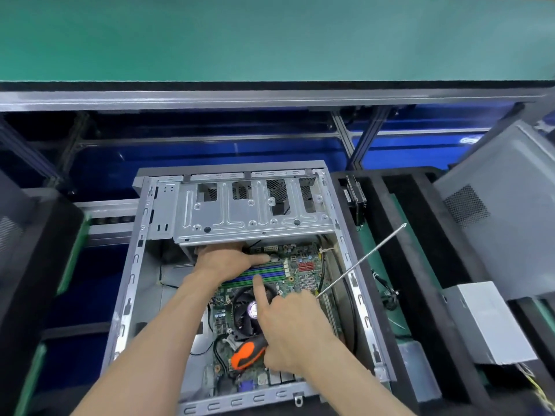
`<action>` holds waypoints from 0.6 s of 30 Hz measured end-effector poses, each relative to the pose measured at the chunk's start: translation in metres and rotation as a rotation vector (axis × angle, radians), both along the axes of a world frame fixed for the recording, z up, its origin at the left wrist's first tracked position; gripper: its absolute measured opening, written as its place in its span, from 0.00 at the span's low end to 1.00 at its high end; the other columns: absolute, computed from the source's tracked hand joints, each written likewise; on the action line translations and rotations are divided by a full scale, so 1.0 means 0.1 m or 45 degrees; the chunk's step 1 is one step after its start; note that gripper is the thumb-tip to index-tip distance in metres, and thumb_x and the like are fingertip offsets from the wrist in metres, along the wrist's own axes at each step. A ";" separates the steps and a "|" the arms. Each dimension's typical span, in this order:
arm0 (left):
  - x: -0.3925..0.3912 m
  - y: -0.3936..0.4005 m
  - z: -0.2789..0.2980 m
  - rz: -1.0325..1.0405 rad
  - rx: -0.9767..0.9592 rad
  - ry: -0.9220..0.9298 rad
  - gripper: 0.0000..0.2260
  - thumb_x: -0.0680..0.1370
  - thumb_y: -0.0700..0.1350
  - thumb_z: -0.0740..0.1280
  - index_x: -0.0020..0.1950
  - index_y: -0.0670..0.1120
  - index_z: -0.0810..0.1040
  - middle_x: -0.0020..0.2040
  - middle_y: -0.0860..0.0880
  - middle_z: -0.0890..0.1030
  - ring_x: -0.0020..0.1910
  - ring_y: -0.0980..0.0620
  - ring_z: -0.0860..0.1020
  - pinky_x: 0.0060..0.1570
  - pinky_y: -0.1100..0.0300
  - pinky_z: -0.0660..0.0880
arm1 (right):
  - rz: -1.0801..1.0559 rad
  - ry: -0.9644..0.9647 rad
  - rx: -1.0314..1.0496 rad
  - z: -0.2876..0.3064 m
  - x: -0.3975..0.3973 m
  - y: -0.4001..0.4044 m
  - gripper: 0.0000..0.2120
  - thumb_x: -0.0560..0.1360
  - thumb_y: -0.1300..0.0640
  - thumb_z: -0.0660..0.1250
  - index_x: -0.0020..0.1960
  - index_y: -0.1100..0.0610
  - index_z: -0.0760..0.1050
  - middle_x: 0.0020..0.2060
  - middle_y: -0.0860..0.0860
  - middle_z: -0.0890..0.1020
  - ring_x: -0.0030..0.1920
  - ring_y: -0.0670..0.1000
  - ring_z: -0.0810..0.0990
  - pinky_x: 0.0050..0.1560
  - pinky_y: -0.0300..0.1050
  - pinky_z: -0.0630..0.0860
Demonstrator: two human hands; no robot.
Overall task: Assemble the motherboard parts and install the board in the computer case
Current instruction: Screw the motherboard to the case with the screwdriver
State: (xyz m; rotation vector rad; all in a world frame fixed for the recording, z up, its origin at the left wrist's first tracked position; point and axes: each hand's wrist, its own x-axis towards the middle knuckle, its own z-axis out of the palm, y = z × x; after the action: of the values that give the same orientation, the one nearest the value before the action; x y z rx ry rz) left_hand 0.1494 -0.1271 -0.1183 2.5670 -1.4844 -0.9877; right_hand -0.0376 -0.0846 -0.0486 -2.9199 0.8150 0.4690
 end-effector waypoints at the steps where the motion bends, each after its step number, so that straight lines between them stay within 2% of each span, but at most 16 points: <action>1: -0.01 0.00 0.01 -0.024 -0.016 -0.011 0.48 0.53 0.85 0.57 0.65 0.60 0.75 0.67 0.57 0.77 0.65 0.49 0.75 0.55 0.55 0.72 | 0.005 -0.001 -0.007 0.01 0.01 0.01 0.50 0.67 0.50 0.65 0.80 0.64 0.43 0.26 0.51 0.68 0.26 0.51 0.67 0.28 0.46 0.54; 3: -0.03 -0.02 0.03 -0.103 -0.021 -0.074 0.48 0.48 0.85 0.59 0.60 0.59 0.77 0.61 0.57 0.79 0.59 0.50 0.77 0.47 0.58 0.72 | 0.002 -0.001 -0.022 0.01 0.03 0.02 0.49 0.67 0.50 0.65 0.80 0.64 0.44 0.26 0.51 0.67 0.25 0.51 0.65 0.28 0.46 0.53; 5: -0.04 -0.01 0.05 -0.177 -0.008 -0.151 0.42 0.46 0.84 0.62 0.48 0.56 0.77 0.47 0.58 0.81 0.45 0.54 0.77 0.37 0.59 0.70 | -0.034 0.005 -0.020 0.02 0.05 0.02 0.48 0.66 0.50 0.65 0.80 0.64 0.47 0.26 0.51 0.64 0.25 0.51 0.61 0.29 0.46 0.52; 7: -0.04 -0.01 0.05 -0.239 0.031 -0.184 0.35 0.50 0.81 0.65 0.41 0.53 0.73 0.39 0.57 0.77 0.39 0.54 0.75 0.37 0.58 0.68 | -0.060 0.024 -0.009 0.02 0.06 0.02 0.47 0.66 0.52 0.65 0.79 0.64 0.50 0.27 0.51 0.62 0.26 0.51 0.60 0.29 0.45 0.51; 9: -0.04 0.01 0.00 -0.286 0.014 -0.189 0.29 0.58 0.75 0.70 0.43 0.53 0.74 0.41 0.55 0.78 0.40 0.52 0.76 0.40 0.57 0.69 | -0.071 0.043 0.002 0.01 0.06 0.01 0.46 0.66 0.52 0.67 0.78 0.64 0.51 0.28 0.51 0.62 0.27 0.52 0.60 0.29 0.45 0.51; 11: -0.04 0.01 -0.03 -0.292 -0.085 -0.239 0.31 0.60 0.72 0.73 0.52 0.52 0.77 0.47 0.54 0.80 0.47 0.48 0.78 0.42 0.57 0.70 | -0.075 0.059 0.006 0.01 0.06 0.00 0.46 0.66 0.52 0.69 0.77 0.63 0.52 0.27 0.51 0.60 0.26 0.52 0.58 0.28 0.45 0.50; 13: -0.06 0.00 -0.03 -0.282 -0.163 -0.308 0.34 0.60 0.73 0.72 0.57 0.53 0.77 0.52 0.53 0.80 0.53 0.46 0.78 0.43 0.58 0.68 | -0.066 0.082 0.007 0.02 0.06 -0.01 0.46 0.66 0.52 0.69 0.78 0.64 0.52 0.27 0.51 0.60 0.25 0.51 0.56 0.28 0.44 0.50; 16: -0.06 -0.01 -0.06 -0.261 -0.159 -0.286 0.32 0.60 0.73 0.73 0.54 0.52 0.78 0.48 0.52 0.79 0.47 0.47 0.76 0.42 0.58 0.68 | -0.057 0.088 0.026 0.02 0.06 -0.01 0.47 0.65 0.52 0.68 0.78 0.64 0.51 0.27 0.50 0.61 0.25 0.51 0.57 0.28 0.44 0.50; 18: -0.05 -0.02 -0.09 -0.255 -0.143 -0.254 0.32 0.61 0.73 0.73 0.53 0.51 0.78 0.47 0.52 0.79 0.47 0.47 0.76 0.42 0.58 0.69 | -0.067 0.081 0.030 0.02 0.06 -0.01 0.47 0.65 0.53 0.68 0.78 0.64 0.51 0.27 0.50 0.62 0.25 0.50 0.58 0.28 0.44 0.50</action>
State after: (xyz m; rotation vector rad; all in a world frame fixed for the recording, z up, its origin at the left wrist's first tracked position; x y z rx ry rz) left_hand 0.1441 -0.1291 -0.1269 2.5389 -1.8186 -0.6546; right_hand -0.0314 -0.0855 -0.0471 -2.8674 0.8852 0.5655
